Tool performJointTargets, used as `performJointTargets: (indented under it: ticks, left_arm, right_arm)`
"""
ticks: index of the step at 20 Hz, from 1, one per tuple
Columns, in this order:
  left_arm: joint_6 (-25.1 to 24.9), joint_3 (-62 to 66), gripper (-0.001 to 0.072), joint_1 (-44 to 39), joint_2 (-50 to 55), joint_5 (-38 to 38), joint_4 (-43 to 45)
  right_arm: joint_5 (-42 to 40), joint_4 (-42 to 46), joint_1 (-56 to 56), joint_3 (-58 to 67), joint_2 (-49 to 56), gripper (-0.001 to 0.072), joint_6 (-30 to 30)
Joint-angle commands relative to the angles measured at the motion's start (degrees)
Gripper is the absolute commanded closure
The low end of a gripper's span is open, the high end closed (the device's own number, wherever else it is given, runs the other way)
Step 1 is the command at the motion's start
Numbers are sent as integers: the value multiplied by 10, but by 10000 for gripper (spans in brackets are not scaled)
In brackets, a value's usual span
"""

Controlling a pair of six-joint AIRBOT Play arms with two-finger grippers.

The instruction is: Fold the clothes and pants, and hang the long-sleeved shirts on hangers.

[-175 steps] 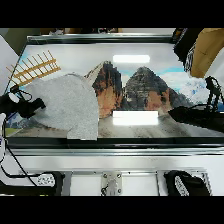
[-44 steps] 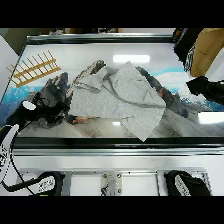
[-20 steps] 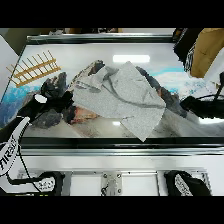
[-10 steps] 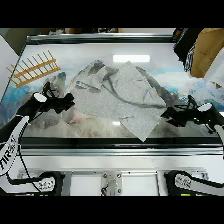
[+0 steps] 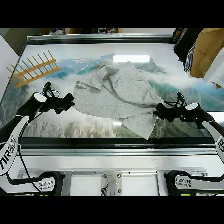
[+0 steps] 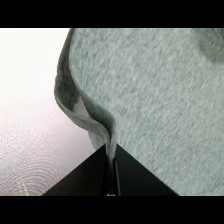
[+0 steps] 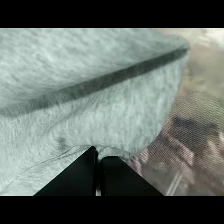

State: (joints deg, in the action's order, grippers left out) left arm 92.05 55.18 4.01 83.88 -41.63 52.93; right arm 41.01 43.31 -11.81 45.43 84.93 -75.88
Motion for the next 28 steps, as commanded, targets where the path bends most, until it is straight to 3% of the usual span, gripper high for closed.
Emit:
performJointTargets:
  ticks: [1, 4, 9, 13, 18, 21, 23, 28]
  left_arm:
    - [-2, 1, 699, 19, -17, 0, 0]
    - [-22, 33, 699, 48, -93, -18, -1]
    - [-38, 197, 699, 50, -283, -101, -5]
    - [-38, 303, 699, 51, -426, -83, -1]
    - [-38, 353, 699, 52, -530, -63, 2]
    - [-38, 352, 699, 52, -547, -32, 2]
    - [-38, 341, 699, 52, -528, -48, 2]
    - [-37, 242, 699, 52, -404, -85, 0]
  right_arm:
    - [-15, -5, 3, 10, -11, 688, 40]
    - [20, -4, 3, 64, -83, 689, 71]
    - [136, -5, 5, 259, -276, 689, 73]
    - [129, -5, 5, 379, -428, 690, 73]
    - [85, -4, 4, 434, -541, 690, 67]
    - [68, -2, 3, 438, -563, 690, 54]
    - [81, 24, 3, 438, -554, 690, 1]
    - [256, 136, 4, 431, -436, 690, -132]
